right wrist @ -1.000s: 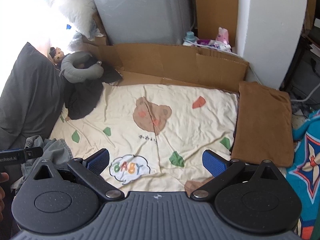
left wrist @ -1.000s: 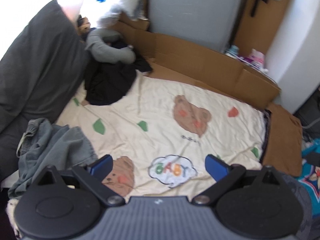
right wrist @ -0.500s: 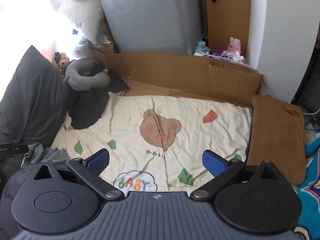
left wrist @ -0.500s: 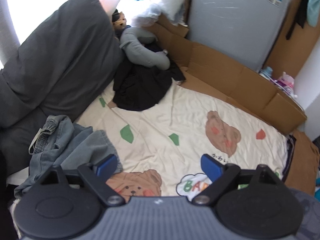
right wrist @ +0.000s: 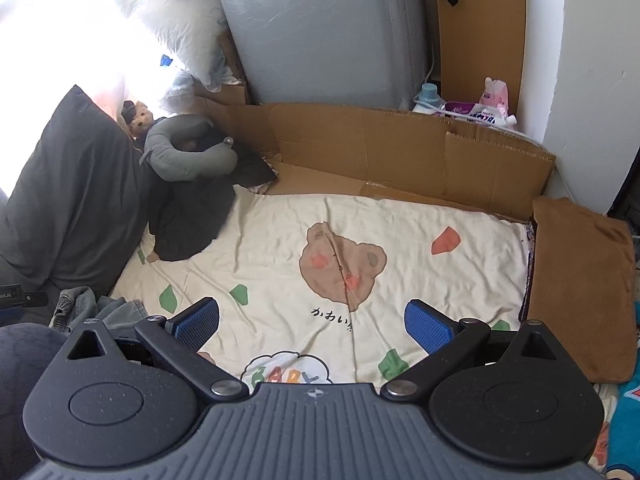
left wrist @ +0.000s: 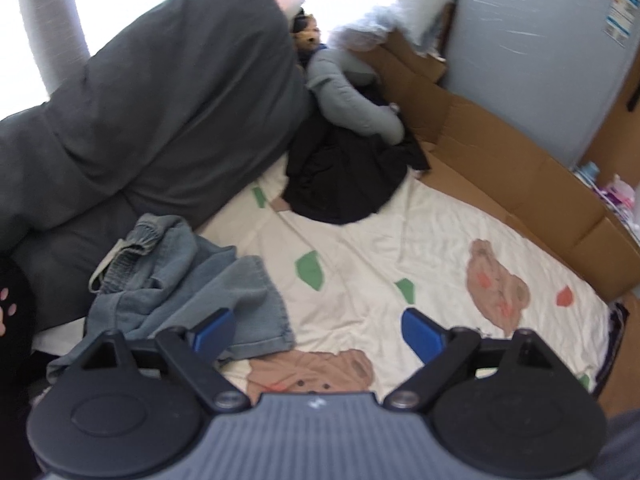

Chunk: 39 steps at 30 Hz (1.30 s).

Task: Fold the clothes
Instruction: 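Move both tools toward the crumpled light-blue jeans on the bed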

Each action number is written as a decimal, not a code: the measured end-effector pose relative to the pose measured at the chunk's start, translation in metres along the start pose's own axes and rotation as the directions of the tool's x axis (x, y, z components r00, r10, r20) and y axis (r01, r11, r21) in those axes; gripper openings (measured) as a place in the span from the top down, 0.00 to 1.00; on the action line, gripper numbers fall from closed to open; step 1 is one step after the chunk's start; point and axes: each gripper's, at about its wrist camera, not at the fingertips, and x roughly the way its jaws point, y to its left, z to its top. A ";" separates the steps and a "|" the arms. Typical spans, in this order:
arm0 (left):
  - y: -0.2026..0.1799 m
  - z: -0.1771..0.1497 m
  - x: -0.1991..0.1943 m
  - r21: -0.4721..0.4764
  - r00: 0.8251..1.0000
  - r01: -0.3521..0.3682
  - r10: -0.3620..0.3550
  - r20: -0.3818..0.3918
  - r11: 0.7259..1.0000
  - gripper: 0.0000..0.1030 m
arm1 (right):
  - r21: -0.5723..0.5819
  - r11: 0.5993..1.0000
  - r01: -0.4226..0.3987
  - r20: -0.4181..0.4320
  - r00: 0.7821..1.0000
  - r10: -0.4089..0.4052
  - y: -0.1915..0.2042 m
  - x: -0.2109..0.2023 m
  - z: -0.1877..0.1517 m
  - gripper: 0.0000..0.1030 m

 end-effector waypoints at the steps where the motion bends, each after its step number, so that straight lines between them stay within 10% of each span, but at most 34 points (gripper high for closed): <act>1: 0.005 0.001 0.002 -0.010 1.000 -0.005 0.005 0.000 1.000 0.11 | 0.000 1.000 -0.006 -0.001 1.000 0.006 0.001 0.002 0.000 0.01; 15: 0.071 0.001 0.030 -0.127 0.992 -0.121 0.114 -0.055 0.985 0.15 | -0.037 0.999 -0.017 -0.040 0.999 0.015 0.007 0.055 -0.001 0.01; 24: 0.117 -0.008 0.054 -0.199 0.987 -0.159 0.155 -0.036 0.967 0.01 | -0.070 0.993 -0.095 -0.075 0.993 0.090 0.017 0.109 -0.012 0.01; 39: 0.186 -0.029 0.127 -0.279 0.940 -0.338 0.334 -0.063 0.899 0.01 | -0.110 0.984 -0.142 -0.146 0.981 0.125 0.011 0.201 -0.044 0.02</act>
